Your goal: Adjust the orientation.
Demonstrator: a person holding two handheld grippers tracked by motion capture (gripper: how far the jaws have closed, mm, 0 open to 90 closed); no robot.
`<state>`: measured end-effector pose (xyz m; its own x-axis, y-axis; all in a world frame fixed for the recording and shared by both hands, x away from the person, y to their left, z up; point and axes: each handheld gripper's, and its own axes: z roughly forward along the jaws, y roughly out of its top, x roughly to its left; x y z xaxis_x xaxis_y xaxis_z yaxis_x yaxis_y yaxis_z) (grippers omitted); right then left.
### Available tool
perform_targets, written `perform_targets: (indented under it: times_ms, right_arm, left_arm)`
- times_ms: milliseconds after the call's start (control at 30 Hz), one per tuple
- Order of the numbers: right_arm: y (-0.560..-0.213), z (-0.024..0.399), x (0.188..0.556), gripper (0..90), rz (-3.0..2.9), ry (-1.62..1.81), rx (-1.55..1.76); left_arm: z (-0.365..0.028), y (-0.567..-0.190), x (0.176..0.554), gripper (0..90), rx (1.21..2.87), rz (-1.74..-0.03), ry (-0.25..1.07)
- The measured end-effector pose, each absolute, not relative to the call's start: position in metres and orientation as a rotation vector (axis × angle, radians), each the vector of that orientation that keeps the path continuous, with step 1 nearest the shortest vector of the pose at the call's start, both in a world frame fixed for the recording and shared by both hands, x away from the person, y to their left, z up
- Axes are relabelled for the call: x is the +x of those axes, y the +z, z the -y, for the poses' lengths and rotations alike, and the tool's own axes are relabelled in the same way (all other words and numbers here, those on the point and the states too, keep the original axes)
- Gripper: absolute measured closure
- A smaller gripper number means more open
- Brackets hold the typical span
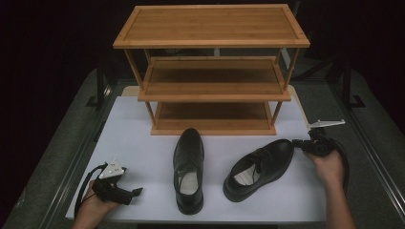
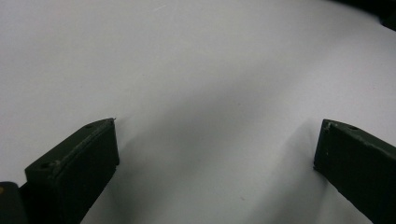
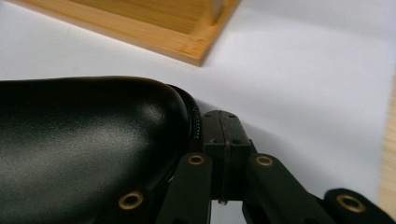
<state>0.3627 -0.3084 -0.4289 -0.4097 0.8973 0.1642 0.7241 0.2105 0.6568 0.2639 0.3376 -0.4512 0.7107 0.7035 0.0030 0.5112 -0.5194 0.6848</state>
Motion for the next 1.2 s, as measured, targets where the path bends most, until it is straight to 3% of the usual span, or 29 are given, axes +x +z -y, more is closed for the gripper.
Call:
perform_targets:
  times_ms: [500,767,1200]
  right_arm:
    - [-0.427,0.268,0.361,90.0,-2.349,0.975,1.418]
    - [-0.425,0.267,0.356,89.9,-2.331,1.007,1.426]
    - [-0.416,0.282,0.296,89.9,-2.281,1.096,1.397]
  left_arm:
    - [-0.338,-0.451,0.264,0.0,2.24,-0.919,0.368]
    - [-0.338,-0.451,0.264,0.0,2.238,-0.918,0.368]
    - [-0.338,-0.451,0.264,0.0,2.237,-0.919,0.367]
